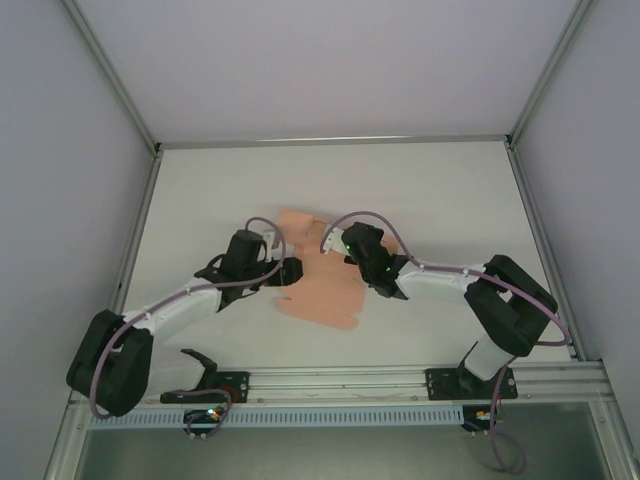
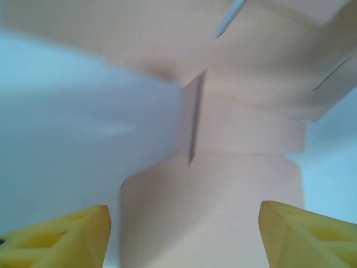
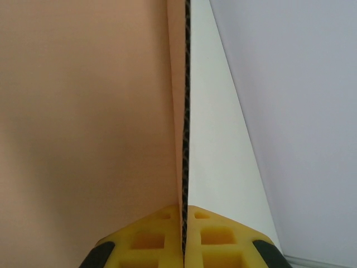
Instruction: Assemble paper box
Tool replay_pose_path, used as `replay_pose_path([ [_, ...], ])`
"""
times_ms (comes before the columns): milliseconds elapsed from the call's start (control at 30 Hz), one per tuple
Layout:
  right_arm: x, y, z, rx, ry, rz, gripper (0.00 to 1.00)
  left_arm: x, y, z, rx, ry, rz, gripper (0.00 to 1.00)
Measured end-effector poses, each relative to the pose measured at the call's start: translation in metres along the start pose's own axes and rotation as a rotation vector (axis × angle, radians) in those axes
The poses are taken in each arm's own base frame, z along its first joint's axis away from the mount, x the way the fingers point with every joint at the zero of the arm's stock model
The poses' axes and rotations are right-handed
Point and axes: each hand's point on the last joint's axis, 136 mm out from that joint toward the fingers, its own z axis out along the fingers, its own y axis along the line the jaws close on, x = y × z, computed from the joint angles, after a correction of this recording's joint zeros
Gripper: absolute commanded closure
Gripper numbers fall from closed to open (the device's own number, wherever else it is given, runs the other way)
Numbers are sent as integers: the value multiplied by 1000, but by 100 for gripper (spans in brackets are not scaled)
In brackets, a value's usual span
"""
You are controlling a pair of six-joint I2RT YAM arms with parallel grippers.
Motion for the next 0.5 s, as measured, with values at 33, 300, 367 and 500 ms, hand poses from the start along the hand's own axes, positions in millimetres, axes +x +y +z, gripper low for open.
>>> replay_pose_path([
  [33, 0, 0, 0, 1, 0, -1, 100, 3, 7, -2, -15, 0, -17, 38],
  [300, -2, -2, 1, 3, -3, -2, 100, 19, 21, 11, 1, 56, -96, 59],
  [367, -3, -4, 1, 6, -6, 0, 100, 26, 25, 21, 1, 92, -115, 65],
  [500, -8, 0, -2, -1, -19, -26, 100, 33, 26, 35, 24, 133, -137, 74],
])
